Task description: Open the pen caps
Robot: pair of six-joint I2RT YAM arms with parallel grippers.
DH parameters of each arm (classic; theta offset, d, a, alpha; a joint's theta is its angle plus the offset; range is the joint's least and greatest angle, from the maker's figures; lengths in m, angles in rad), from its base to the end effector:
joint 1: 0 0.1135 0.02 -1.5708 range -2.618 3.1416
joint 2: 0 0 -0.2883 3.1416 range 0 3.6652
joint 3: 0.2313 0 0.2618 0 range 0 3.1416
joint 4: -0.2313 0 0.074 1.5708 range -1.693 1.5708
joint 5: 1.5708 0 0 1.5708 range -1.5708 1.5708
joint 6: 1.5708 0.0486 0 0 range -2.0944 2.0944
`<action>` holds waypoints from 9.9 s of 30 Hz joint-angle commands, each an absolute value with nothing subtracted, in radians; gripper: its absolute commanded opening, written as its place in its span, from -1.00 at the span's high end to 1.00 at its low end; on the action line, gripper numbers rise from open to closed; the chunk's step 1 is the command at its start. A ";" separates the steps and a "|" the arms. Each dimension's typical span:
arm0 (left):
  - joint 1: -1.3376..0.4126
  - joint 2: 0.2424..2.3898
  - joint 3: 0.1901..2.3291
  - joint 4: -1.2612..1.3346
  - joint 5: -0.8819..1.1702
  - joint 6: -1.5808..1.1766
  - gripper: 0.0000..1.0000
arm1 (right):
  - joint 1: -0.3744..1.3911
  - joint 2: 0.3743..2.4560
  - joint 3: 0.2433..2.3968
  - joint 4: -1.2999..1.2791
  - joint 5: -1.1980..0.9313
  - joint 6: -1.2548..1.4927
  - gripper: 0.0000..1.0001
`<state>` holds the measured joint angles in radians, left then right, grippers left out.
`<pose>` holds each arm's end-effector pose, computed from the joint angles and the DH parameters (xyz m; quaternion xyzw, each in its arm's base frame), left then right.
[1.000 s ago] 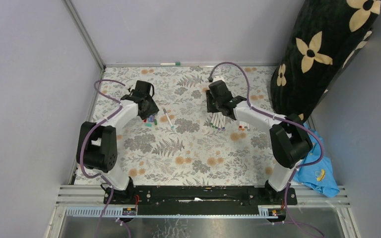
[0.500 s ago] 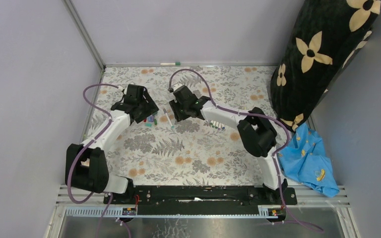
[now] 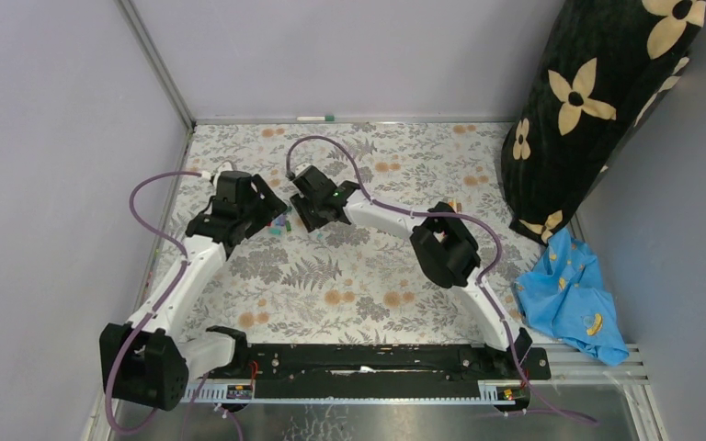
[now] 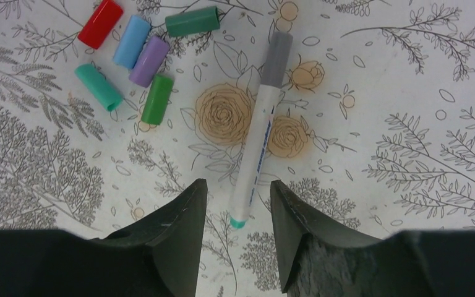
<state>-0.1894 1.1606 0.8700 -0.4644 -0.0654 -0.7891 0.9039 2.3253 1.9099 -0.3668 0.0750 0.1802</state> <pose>0.2516 -0.0450 0.2784 -0.2834 0.8727 -0.1598 0.3641 0.3503 0.4391 0.1893 -0.3131 0.8680 0.1684 0.3467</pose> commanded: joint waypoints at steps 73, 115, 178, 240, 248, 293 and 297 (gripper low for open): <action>-0.336 1.522 0.856 -0.004 0.174 -1.140 -0.33 | 0.919 1.747 1.254 -0.087 0.087 0.299 1.00; -0.367 1.549 0.864 0.034 0.235 -1.078 1.00 | 0.910 1.703 1.245 -0.121 0.107 0.281 0.87; -0.176 1.776 1.256 -0.295 0.103 -0.931 1.00 | 0.869 1.685 1.106 -0.136 0.183 0.382 1.00; -0.274 1.719 1.128 -0.431 -0.279 -0.758 -0.17 | 0.492 1.836 1.051 -0.100 0.310 0.309 0.28; -0.274 1.707 1.132 -0.431 -0.273 -0.759 -0.18 | 0.492 1.764 1.069 -0.136 0.367 0.294 0.25; -0.279 1.640 1.134 -0.406 -0.236 -0.771 -0.39 | 0.362 1.857 1.054 -0.171 0.298 0.309 0.30; -0.279 1.635 1.134 -0.406 -0.227 -0.777 -0.39 | 0.362 1.859 1.046 -0.184 0.287 0.332 0.56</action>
